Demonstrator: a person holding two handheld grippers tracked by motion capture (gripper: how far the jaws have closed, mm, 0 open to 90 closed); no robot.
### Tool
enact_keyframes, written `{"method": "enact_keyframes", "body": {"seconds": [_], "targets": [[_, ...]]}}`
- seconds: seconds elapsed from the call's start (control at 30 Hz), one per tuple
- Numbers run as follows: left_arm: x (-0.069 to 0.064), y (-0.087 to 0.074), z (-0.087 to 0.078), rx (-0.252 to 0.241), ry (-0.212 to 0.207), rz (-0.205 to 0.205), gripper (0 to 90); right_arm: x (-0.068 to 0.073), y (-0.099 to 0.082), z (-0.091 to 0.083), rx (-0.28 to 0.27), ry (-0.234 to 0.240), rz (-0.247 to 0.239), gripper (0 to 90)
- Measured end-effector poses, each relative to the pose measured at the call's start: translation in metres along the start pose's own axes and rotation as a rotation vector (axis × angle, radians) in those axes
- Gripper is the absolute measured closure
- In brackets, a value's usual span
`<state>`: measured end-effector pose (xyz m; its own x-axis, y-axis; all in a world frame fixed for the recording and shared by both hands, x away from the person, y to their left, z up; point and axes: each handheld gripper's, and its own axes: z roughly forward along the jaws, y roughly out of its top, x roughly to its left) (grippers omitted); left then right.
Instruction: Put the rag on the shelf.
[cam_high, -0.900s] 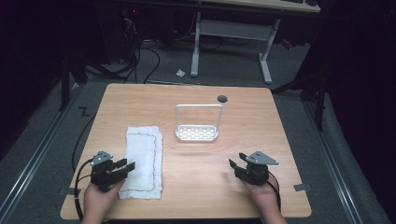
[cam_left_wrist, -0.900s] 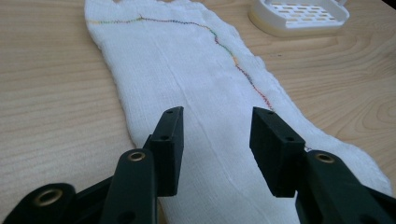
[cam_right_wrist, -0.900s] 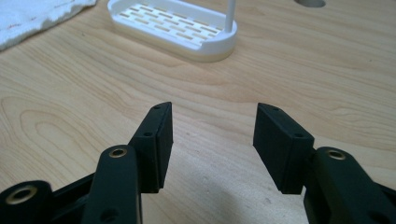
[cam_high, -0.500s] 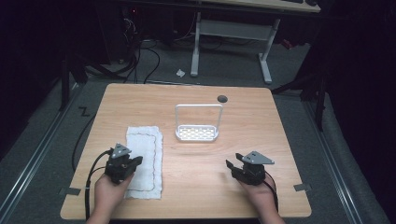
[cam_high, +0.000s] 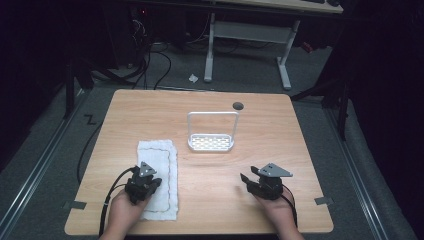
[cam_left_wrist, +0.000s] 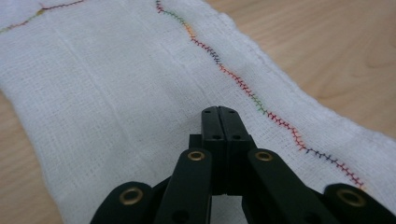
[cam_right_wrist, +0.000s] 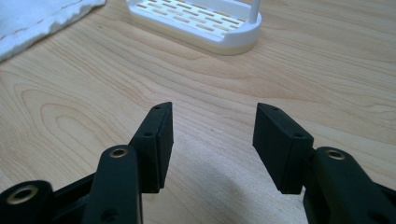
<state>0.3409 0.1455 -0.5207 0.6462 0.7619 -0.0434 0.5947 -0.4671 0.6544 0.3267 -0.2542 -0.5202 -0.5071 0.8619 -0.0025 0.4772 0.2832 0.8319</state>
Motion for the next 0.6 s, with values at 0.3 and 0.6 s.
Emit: {"method": "enact_keyframes", "body": {"seconds": [0.3, 0.6], "targets": [[-0.023, -0.010, -0.005, 0.010, -0.179, -0.002, 90.0, 0.001, 0.001, 0.000, -0.005, 0.011, 0.009, 48.0], [-0.040, -0.002, -0.013, -0.017, -0.256, 0.067, 85.0, -0.001, 0.001, 0.000, -0.010, 0.036, 0.022, 51.0]]}}
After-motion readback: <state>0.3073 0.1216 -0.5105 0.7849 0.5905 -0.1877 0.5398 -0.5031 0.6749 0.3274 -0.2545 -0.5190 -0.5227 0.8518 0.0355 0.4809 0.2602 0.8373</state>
